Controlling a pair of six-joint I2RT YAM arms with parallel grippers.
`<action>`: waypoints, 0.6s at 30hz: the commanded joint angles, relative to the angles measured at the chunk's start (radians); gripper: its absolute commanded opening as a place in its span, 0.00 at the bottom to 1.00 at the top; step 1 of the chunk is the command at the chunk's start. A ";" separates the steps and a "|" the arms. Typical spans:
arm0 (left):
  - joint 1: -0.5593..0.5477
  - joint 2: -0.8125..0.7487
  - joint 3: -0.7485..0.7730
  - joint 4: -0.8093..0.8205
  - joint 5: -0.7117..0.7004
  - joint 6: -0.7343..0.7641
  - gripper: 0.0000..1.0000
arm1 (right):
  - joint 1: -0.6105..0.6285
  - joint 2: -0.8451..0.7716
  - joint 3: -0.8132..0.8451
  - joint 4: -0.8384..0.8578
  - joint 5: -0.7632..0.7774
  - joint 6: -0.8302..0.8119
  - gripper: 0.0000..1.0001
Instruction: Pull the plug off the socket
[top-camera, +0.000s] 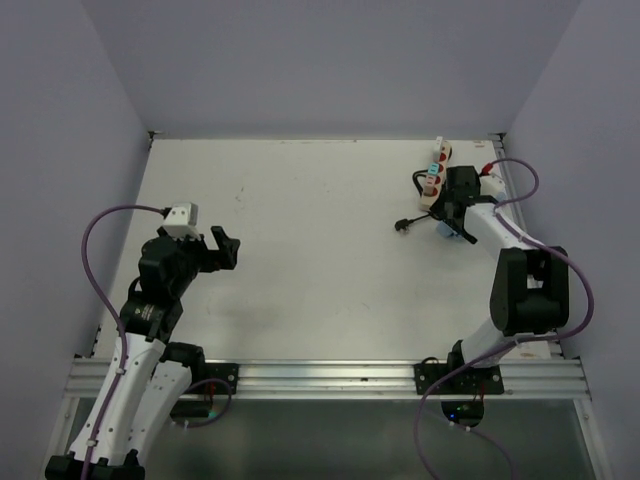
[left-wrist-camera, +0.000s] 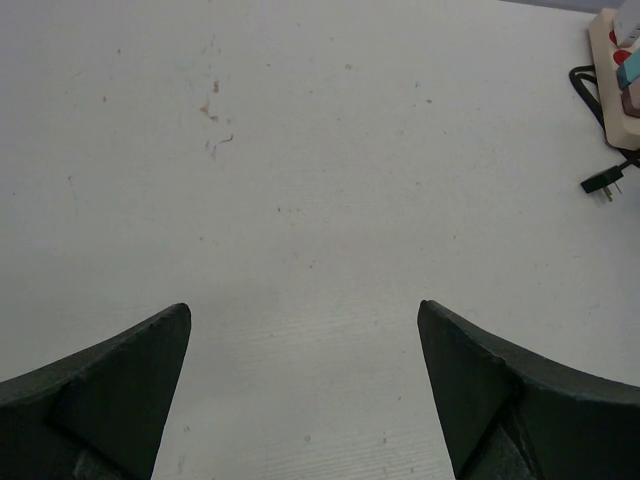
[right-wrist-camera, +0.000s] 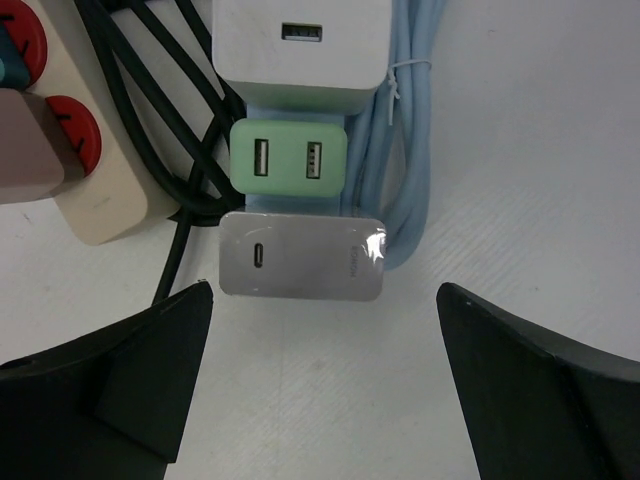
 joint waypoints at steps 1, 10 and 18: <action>-0.010 -0.006 0.004 0.055 -0.006 0.007 1.00 | -0.007 0.044 0.060 0.053 -0.021 0.029 0.99; -0.011 -0.005 0.003 0.060 -0.004 0.009 1.00 | -0.007 0.154 0.080 0.030 -0.009 0.058 0.99; -0.011 0.000 0.003 0.062 0.000 0.009 1.00 | -0.017 0.174 0.058 0.033 0.025 0.045 0.70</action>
